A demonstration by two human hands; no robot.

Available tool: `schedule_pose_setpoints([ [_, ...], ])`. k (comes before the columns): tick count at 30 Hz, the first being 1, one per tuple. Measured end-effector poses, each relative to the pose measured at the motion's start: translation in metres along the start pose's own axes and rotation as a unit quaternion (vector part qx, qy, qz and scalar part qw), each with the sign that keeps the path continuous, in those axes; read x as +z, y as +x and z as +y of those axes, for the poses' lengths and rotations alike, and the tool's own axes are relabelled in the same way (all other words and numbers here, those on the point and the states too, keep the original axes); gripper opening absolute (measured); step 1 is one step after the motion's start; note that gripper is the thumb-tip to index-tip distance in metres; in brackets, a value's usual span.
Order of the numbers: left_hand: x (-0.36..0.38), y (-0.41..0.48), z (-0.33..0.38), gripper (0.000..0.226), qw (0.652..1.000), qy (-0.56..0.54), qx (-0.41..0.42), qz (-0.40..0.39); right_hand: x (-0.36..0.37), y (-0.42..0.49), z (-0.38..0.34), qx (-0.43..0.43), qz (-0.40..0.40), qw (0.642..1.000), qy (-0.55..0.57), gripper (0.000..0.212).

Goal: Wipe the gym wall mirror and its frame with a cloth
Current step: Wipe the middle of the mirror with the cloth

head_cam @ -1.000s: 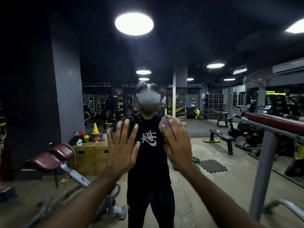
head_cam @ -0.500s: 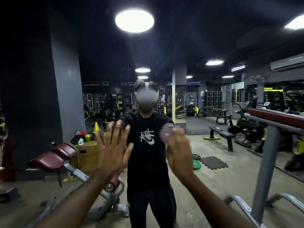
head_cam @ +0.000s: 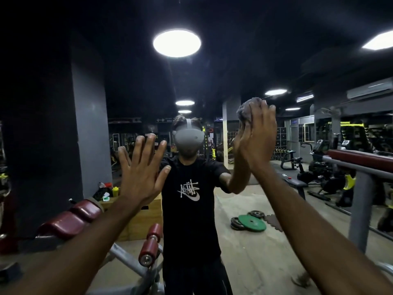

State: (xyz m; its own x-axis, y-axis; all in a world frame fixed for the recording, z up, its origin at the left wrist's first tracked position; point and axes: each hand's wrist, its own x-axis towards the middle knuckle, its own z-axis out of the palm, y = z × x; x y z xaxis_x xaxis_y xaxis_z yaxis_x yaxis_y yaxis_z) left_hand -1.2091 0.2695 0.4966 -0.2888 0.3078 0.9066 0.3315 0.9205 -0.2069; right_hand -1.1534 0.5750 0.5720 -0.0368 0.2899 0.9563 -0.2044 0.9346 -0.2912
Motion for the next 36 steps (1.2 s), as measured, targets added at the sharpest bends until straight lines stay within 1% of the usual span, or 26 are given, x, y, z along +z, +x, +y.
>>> schedule_pose_setpoints([
  [1,0.002,0.0,0.001,0.072,1.0,0.0,0.002,0.009,0.005,-0.004,-0.009,0.016,0.013,1.0,0.003,0.063],
  [2,0.004,0.0,0.001,0.072,1.0,0.0,0.002,0.018,0.012,-0.02,-0.019,0.0,0.013,1.0,0.003,0.067],
  [3,0.005,0.0,0.001,0.071,1.0,0.002,0.004,0.026,0.018,-0.043,-0.024,-0.044,0.0,0.999,0.004,0.075],
  [5,0.007,-0.001,0.001,0.071,1.0,-0.001,0.007,0.029,0.024,-0.096,-0.019,-0.17,-0.066,0.983,0.001,0.093],
  [7,0.009,-0.002,0.001,0.071,0.999,-0.009,0.003,0.031,0.016,-0.127,0.003,-0.313,-0.125,0.941,-0.016,0.096],
  [9,0.009,-0.003,0.002,0.07,1.0,-0.009,-0.001,0.029,0.002,-0.114,0.024,-0.423,-0.156,0.892,-0.035,0.089],
  [10,0.009,-0.002,0.002,0.07,1.0,-0.007,-0.001,0.027,-0.002,-0.097,0.028,-0.422,-0.16,0.891,-0.041,0.086],
  [11,0.009,-0.002,0.002,0.071,1.0,-0.006,-0.001,0.024,-0.006,-0.075,0.028,-0.377,-0.151,0.913,-0.037,0.083],
  [13,0.008,-0.002,0.002,0.07,1.0,-0.002,0.001,0.021,-0.009,-0.029,0.022,-0.178,-0.093,0.98,-0.013,0.073],
  [14,0.008,-0.003,0.001,0.07,1.0,-0.001,0.0,0.022,-0.008,-0.011,0.014,-0.075,-0.051,0.996,-0.005,0.068],
  [15,0.008,-0.003,0.001,0.07,1.0,-0.001,0.0,0.022,-0.004,-0.003,0.003,-0.003,-0.012,1.0,0.0,0.064],
  [16,0.008,-0.003,0.001,0.069,1.0,-0.001,0.001,0.021,0.002,-0.006,-0.009,0.026,0.015,1.0,0.002,0.063],
  [17,0.008,-0.003,0.001,0.069,1.0,-0.001,0.003,0.02,0.01,-0.016,-0.02,0.014,0.022,1.0,0.004,0.065],
  [19,0.007,-0.003,0.002,0.069,1.0,-0.004,0.004,0.02,0.022,-0.06,-0.029,-0.091,-0.029,0.995,0.008,0.076],
  [21,0.006,-0.007,0.001,0.069,1.0,-0.013,0.002,0.023,0.021,-0.107,-0.018,-0.248,-0.102,0.963,0.0,0.086],
  [22,0.007,-0.011,0.0,0.069,1.0,-0.017,0.002,0.025,0.016,-0.117,-0.006,-0.325,-0.124,0.937,-0.013,0.086],
  [23,0.007,-0.016,0.0,0.069,0.999,-0.02,0.002,0.029,0.01,-0.116,0.007,-0.374,-0.139,0.917,-0.019,0.085],
  [24,0.008,-0.019,-0.001,0.07,0.999,-0.022,0.0,0.032,0.006,-0.106,0.016,-0.37,-0.145,0.918,-0.018,0.086],
  [25,0.007,-0.022,-0.003,0.07,0.999,-0.022,-0.005,0.036,0.003,-0.091,0.018,-0.316,-0.14,0.938,-0.01,0.086],
  [27,0.002,-0.02,-0.011,0.071,0.999,-0.022,-0.028,0.034,0.003,-0.049,0.002,-0.132,-0.08,0.988,-0.002,0.078],
  [29,-0.004,-0.013,-0.021,0.07,0.998,-0.024,-0.053,0.021,0.01,-0.015,-0.034,0.009,-0.009,1.0,0.004,0.065],
  [30,-0.006,-0.012,-0.026,0.07,0.998,-0.02,-0.052,0.016,0.017,-0.01,-0.054,0.038,0.015,0.999,0.015,0.062],
  [31,-0.006,-0.012,-0.029,0.069,0.999,-0.015,-0.045,0.011,0.023,-0.012,-0.072,0.027,0.025,0.999,0.022,0.063],
  [32,-0.005,-0.014,-0.031,0.069,0.999,-0.013,-0.038,0.008,0.029,-0.024,-0.087,-0.019,0.012,1.0,0.019,0.066],
  [34,-0.002,-0.018,-0.031,0.07,0.999,-0.017,-0.033,0.006,0.041,-0.066,-0.097,-0.178,-0.063,0.982,0.017,0.077],
  [36,0.001,-0.03,-0.027,0.071,0.999,-0.021,-0.028,0.003,0.04,-0.099,-0.077,-0.319,-0.121,0.94,-0.001,0.092],
])
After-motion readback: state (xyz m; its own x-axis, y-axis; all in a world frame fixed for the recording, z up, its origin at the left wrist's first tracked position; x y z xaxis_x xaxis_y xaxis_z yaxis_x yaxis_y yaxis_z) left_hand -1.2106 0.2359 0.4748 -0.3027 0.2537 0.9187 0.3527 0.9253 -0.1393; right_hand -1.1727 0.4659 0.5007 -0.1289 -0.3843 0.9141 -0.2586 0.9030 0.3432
